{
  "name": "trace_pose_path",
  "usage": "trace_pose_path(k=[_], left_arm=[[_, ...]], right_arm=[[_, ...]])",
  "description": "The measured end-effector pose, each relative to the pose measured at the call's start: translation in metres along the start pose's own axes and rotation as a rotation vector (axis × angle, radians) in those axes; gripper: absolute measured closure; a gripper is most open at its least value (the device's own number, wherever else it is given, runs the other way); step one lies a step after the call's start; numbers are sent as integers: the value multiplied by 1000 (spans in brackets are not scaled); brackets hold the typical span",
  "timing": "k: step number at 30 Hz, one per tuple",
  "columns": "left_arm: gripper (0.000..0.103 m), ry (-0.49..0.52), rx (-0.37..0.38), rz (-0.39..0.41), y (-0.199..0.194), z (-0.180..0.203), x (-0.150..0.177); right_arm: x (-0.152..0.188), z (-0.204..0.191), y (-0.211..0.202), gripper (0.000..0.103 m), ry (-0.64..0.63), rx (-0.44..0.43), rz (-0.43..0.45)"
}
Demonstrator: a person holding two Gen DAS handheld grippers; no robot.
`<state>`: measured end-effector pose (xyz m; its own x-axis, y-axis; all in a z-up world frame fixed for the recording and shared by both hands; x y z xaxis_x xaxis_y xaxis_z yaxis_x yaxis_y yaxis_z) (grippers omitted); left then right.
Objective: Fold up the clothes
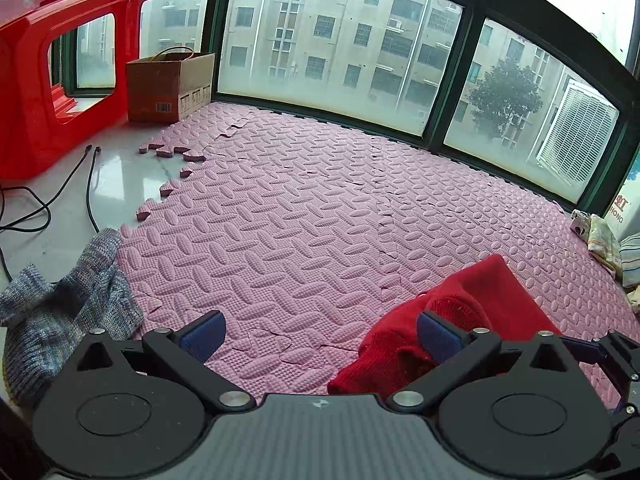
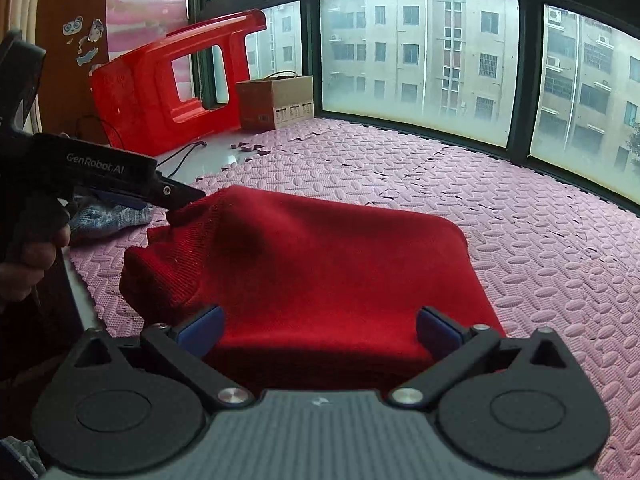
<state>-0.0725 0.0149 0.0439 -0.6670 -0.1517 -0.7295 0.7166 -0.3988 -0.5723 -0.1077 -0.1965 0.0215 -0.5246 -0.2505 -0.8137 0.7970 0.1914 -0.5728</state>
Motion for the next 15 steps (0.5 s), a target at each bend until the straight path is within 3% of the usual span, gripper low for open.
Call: trace_pose_path(k=[6,10,15], left_arm=[[0,-210,131,-20,-3,0,11],[0,-349,199,-84,9,-2,24],[11,-428,234,-120,18,-7,34]], right_arm=[[-20,48,5,0,165,-29,-19],[-19,79,24,9,245,-3,-78],[-9,104,52,18,330,-14,-163]])
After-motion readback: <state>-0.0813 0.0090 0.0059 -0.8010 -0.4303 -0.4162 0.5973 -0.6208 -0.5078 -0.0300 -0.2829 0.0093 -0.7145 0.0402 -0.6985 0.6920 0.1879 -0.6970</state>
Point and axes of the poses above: each gripper's, at about its wrist camera, not at the fingertips, and y roughly the way its jaws point, z to its right, x to its underside, the point moved 4 cm from there along y, roughly the way its jaws point, and after that the axes turned 15 degrees about x, right-handed, at the moved point
